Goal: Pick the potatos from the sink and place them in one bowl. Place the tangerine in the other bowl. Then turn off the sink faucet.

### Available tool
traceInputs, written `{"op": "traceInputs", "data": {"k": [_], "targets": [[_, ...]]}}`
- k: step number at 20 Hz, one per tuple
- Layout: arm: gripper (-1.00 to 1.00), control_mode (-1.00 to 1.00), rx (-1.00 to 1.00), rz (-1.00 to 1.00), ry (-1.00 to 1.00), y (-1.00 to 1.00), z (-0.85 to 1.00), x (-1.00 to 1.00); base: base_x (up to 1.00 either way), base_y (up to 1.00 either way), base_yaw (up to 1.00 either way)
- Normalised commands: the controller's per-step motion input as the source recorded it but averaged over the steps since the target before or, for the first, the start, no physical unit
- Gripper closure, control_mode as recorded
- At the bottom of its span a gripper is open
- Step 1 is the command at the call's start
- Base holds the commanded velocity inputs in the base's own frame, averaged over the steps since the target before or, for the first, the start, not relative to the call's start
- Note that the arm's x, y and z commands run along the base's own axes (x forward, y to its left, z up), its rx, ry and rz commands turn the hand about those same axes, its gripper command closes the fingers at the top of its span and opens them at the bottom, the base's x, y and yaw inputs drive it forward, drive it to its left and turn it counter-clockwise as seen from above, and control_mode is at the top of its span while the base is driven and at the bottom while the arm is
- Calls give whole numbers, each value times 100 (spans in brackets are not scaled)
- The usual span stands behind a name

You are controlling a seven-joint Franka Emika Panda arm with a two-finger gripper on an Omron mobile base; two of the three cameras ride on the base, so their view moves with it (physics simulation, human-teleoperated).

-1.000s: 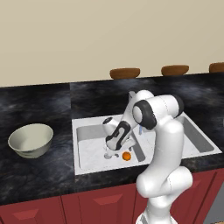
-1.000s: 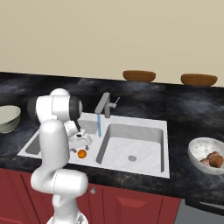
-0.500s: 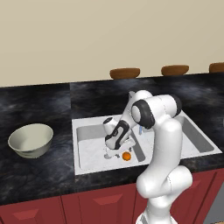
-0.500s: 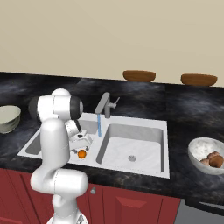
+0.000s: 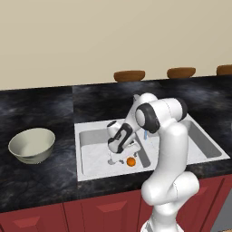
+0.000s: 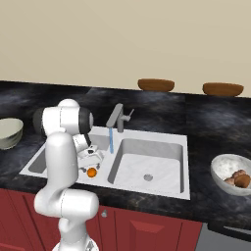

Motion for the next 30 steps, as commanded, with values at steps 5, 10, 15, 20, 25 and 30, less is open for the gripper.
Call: {"op": "traceInputs", "data": {"k": [5,10,15,20,25,30], "targets": [[-100,-100,0,0,4,0,-12,-12,0,0,0],[-100,-100,0,0,4,0,-15,-20,0,0,0],[-100,-100,0,0,5,-4,-13,-33,0,0,0],[-100,-100,0,0,1,-5,-14,-28,0,0,0],[-100,-100,0,0,1,-5,-16,-23,0,0,0],[-100,-100,0,0,0,-9,-11,-27,0,0,0]]}}
